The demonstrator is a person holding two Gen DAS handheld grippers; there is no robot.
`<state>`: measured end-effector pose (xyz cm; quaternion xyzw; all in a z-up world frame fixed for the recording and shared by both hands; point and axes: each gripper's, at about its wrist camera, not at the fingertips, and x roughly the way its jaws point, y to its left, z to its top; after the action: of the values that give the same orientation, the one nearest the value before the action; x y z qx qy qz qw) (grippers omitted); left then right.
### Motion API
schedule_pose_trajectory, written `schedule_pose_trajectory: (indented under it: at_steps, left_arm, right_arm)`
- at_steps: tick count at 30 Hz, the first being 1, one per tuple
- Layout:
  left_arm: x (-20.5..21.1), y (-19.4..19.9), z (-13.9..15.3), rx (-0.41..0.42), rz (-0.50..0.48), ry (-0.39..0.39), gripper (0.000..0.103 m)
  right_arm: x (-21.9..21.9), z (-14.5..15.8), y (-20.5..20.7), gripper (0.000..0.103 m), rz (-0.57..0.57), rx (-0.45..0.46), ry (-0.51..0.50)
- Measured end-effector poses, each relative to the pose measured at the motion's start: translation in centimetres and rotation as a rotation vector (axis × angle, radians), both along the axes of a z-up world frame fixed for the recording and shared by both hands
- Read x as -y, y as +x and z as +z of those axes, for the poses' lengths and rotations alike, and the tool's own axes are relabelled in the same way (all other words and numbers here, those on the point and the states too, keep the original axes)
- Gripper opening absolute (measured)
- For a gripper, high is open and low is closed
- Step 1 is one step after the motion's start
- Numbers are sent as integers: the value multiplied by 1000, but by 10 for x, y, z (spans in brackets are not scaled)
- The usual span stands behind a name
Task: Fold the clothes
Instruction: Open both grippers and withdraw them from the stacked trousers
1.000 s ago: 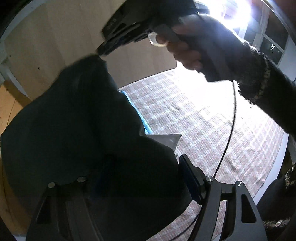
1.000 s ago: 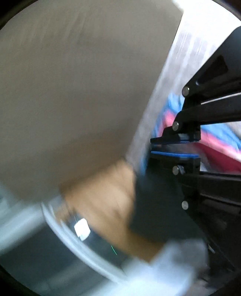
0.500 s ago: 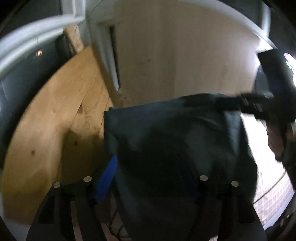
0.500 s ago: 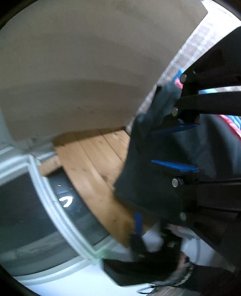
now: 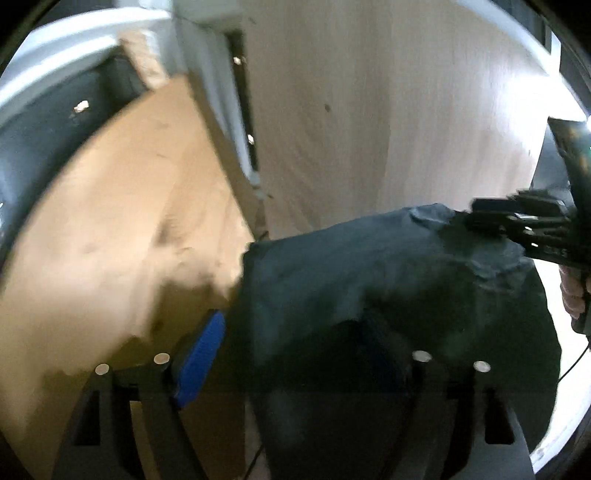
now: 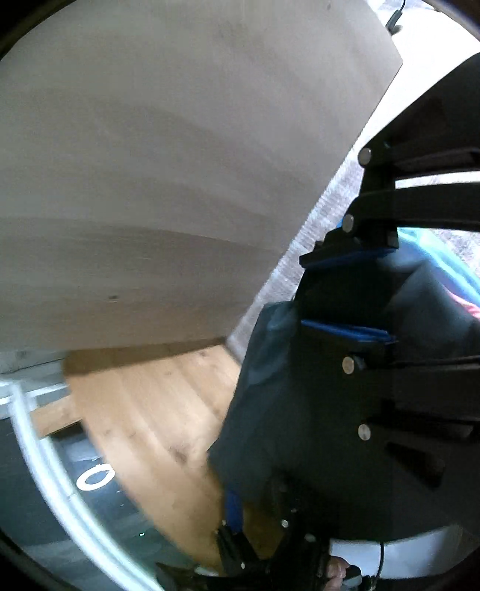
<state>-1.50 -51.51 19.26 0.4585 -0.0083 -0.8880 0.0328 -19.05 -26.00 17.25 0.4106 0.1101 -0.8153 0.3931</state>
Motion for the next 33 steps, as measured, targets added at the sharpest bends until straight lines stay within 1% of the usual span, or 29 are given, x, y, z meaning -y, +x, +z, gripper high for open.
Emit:
schedule_pose_trajectory:
  at_steps: [2,3,5,6,7,8,10,13,15,16,17,19,20,21,23,26,28,29,33]
  left_arm:
    - [-5,31,15,-42,10,-23,71]
    - [-6,44,17,-56,9,-22,71]
    - [-7,71,19,-73,7,-12,72]
    - [-12,85,15,-70,3,-14,72]
    - [-14,87,11,-67,1,-18,72]
    - [-10,97,7,-52,8,-15,72]
    - [-19,114,3,-17,17,6,72]
    - [-28,142,-22,43,65,-10,72]
    - [-29,164,-28,41,118,-1,73]
    - [-33,177,-26,22,134,5,76]
    - [-37,189,-24,3,150,10,77]
    - [-50,207,-20,-13,168,-18,78]
    - [-55,211,-18,-19,177,-26,78]
    - [-62,215,-19,-28,184,-17,78]
    - [-76,222,-20,-46,198,3,80]
    - [-93,228,-27,-65,192,40,82]
    - [-101,231,-28,-68,193,27,85]
    - [-105,233,-29,-48,212,17,87]
    - [-109,241,-36,-26,254,43,88]
  right_arm:
    - [-11,20,23,29,51,-25,-51]
    - [-15,27,40,31,90,-43,-67]
    - [-16,32,66,37,144,-62,-74]
    - [-17,30,77,39,167,-65,-65]
    - [-18,25,87,40,181,-68,-38]
    - [-19,19,97,40,196,-71,-12]
    - [-23,8,115,41,215,-77,43]
    - [-48,-6,138,44,182,-82,125]
    - [-74,-7,152,49,145,-54,142]
    - [-87,-8,159,49,122,-41,145]
    - [-101,-7,165,50,90,-32,140]
    - [-125,-5,177,52,18,-23,130]
    - [-137,-4,184,55,-17,-20,124]
    - [-150,-4,192,58,-50,-20,117]
    - [-171,-5,205,60,-113,-15,103]
    - [-195,-9,219,60,-207,3,89]
    - [-206,-13,225,60,-256,32,79]
    - [-211,-15,226,60,-281,46,76]
    - [-234,-18,241,60,-329,73,60]
